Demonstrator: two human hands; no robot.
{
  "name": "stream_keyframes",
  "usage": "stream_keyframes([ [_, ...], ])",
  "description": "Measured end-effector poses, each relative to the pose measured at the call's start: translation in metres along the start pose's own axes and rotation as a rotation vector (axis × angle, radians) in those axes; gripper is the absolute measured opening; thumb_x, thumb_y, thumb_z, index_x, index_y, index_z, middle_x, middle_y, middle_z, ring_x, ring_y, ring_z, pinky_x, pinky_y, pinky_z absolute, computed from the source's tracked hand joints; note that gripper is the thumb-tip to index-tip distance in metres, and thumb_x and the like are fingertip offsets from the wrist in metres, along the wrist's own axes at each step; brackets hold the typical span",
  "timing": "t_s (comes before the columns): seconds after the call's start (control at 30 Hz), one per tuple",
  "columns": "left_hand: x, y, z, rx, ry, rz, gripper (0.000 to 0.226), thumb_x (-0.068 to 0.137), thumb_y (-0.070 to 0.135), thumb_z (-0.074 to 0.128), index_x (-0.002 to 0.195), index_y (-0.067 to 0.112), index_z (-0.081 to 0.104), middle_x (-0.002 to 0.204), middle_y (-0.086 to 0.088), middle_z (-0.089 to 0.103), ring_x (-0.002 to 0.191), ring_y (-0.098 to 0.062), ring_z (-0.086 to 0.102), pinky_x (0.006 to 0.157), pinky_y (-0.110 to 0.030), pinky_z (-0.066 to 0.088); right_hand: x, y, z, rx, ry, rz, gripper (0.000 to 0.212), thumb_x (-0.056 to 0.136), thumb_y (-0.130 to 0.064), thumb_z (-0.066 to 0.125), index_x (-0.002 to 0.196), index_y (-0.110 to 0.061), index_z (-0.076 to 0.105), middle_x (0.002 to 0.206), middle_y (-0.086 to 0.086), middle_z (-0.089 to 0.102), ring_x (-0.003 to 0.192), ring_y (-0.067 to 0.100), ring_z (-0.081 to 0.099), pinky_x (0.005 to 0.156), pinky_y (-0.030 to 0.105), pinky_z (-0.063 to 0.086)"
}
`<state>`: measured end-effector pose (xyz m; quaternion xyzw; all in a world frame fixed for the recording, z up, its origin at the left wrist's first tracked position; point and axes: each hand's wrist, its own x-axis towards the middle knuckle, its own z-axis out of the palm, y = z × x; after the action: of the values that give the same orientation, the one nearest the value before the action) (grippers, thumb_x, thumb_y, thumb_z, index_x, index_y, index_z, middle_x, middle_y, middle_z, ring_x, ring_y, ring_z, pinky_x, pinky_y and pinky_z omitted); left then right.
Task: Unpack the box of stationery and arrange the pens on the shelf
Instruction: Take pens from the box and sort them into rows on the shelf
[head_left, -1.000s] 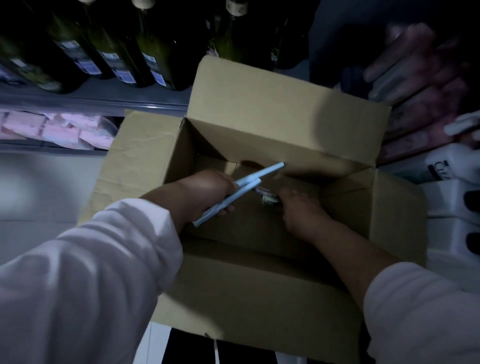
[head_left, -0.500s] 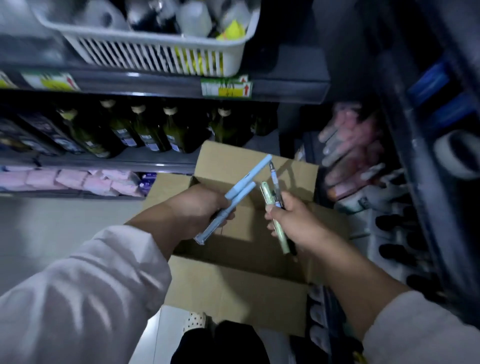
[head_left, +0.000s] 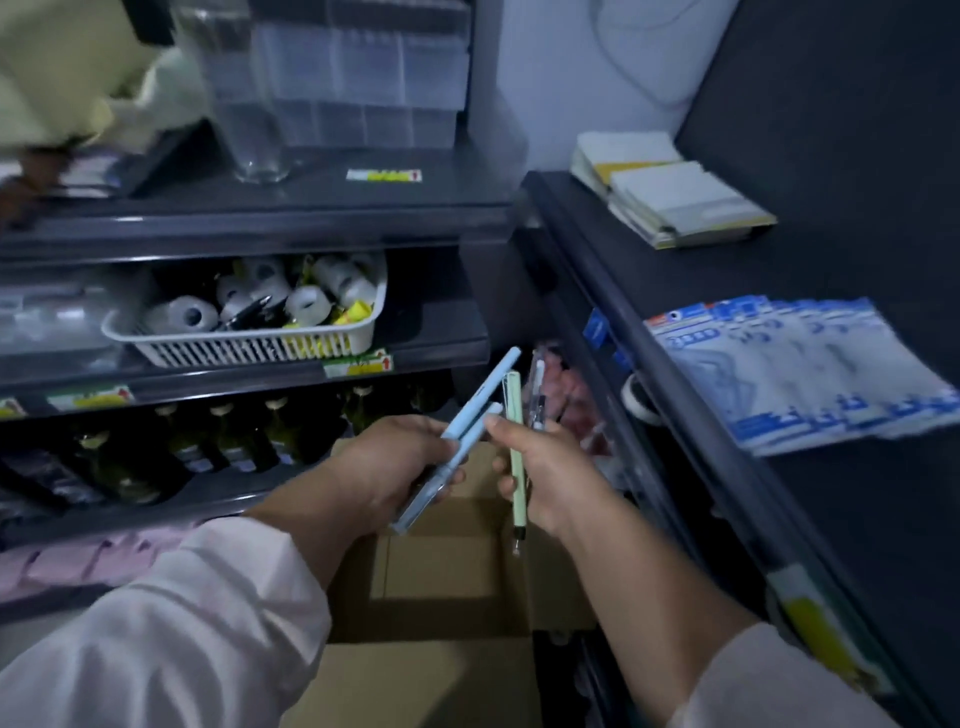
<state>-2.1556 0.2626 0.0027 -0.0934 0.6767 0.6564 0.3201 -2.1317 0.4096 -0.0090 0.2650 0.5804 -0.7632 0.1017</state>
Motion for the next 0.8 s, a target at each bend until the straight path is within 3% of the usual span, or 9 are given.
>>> stream_keyframes([
  [0.1,-0.014,0.014,0.008,-0.008,-0.074,0.009,0.012,0.092,0.003,0.054,0.101,0.005,0.061,0.083,-0.013,0.064,0.072,-0.022,0.063,0.055,-0.028,0.052,-0.024,-0.01,-0.004,0.134,0.054,-0.073,0.011,0.088,-0.009,0.063,0.098,-0.014,0.06,0.074,0.003,0.064,0.053,0.01,0.052,0.039,0.019,0.036],
  [0.23,-0.038,0.025,0.015,0.095,-0.225,0.035,0.015,0.09,0.002,0.056,0.104,0.005,0.062,0.076,-0.013,0.065,0.064,-0.023,0.064,0.055,-0.029,0.053,-0.059,-0.02,-0.013,0.297,0.182,-0.171,0.017,0.09,-0.005,0.056,0.106,-0.012,0.054,0.065,0.002,0.06,0.051,0.009,0.053,0.038,0.018,0.034],
  [0.43,-0.075,0.02,0.038,0.171,-0.406,0.053,0.015,0.087,-0.001,0.059,0.102,0.001,0.062,0.065,-0.012,0.064,0.048,-0.015,0.061,0.045,-0.021,0.05,-0.124,-0.011,-0.023,0.364,0.374,-0.269,0.016,0.084,0.0,0.066,0.095,-0.007,0.055,0.063,0.005,0.057,0.041,0.008,0.051,0.036,0.018,0.036],
  [0.6,-0.102,0.007,0.069,0.231,-0.541,0.051,0.027,0.085,0.002,0.063,0.112,0.0,0.061,0.08,-0.018,0.066,0.048,-0.018,0.062,0.041,-0.022,0.048,-0.186,0.008,-0.053,0.428,0.603,-0.294,0.021,0.084,0.001,0.066,0.1,-0.006,0.054,0.064,0.006,0.055,0.044,0.009,0.047,0.039,0.019,0.039],
  [0.8,-0.156,-0.016,0.124,0.42,-0.739,0.049,0.02,0.092,0.01,0.056,0.112,0.009,0.06,0.078,-0.012,0.062,0.05,-0.017,0.058,0.047,-0.025,0.049,-0.291,0.036,-0.104,0.567,0.763,-0.373,0.032,0.089,-0.007,0.064,0.116,-0.009,0.047,0.07,0.007,0.049,0.049,0.012,0.045,0.042,0.021,0.04],
])
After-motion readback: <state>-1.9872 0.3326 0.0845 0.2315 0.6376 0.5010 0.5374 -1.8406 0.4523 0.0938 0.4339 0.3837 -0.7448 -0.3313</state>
